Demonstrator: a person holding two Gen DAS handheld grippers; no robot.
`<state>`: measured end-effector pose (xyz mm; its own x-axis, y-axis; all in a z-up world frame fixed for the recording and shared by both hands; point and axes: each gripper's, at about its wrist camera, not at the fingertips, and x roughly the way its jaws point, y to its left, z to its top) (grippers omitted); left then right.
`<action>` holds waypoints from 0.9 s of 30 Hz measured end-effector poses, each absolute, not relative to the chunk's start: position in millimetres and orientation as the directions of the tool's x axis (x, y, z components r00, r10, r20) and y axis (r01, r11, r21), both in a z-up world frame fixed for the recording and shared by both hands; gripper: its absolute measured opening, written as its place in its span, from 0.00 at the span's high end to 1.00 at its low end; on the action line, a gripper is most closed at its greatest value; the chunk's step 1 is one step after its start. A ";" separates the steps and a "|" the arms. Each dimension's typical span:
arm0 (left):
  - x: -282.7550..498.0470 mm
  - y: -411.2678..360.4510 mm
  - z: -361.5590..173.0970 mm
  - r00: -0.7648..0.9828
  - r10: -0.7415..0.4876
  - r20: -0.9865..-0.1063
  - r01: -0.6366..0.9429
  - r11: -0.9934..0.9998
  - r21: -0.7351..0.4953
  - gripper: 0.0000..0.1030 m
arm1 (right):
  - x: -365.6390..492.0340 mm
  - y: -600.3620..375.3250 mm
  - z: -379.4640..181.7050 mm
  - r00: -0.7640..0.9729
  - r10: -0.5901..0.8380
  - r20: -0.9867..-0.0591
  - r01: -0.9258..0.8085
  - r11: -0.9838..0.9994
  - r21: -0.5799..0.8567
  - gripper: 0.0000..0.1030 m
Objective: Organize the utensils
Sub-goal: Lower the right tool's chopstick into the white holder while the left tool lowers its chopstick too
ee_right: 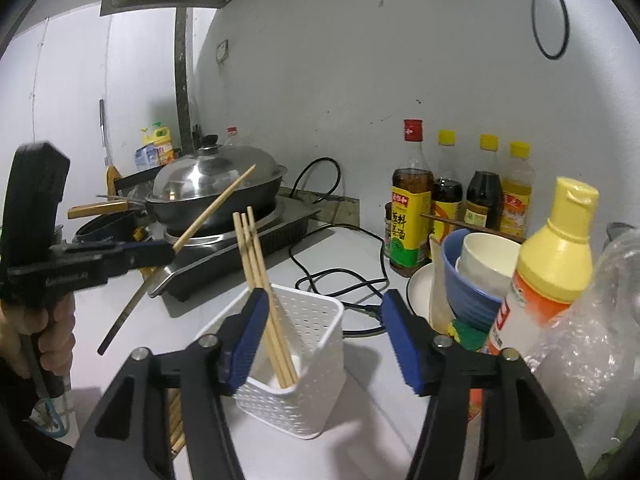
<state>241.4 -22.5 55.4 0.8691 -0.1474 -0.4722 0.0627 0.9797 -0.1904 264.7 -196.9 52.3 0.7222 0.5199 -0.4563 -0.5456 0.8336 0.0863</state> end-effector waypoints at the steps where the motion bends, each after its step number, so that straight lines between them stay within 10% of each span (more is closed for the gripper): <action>1: 245.9 -25.1 57.5 0.875 -0.148 -0.460 0.060 0.978 -0.201 0.94 | 266.0 -199.3 50.7 0.723 0.519 -0.455 -0.541 0.836 0.093 0.43; 27: 299.7 -58.6 12.3 0.914 -0.003 -0.405 -0.183 0.889 -0.420 0.94 | 276.7 -238.1 39.8 0.757 0.511 -0.407 -0.482 0.857 0.180 0.42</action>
<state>299.7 -58.6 12.3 0.9143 -0.0031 -0.4051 -0.1833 0.8887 -0.4203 276.7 -238.1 39.8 0.7567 0.5115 -0.4072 -0.4824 0.8572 0.1802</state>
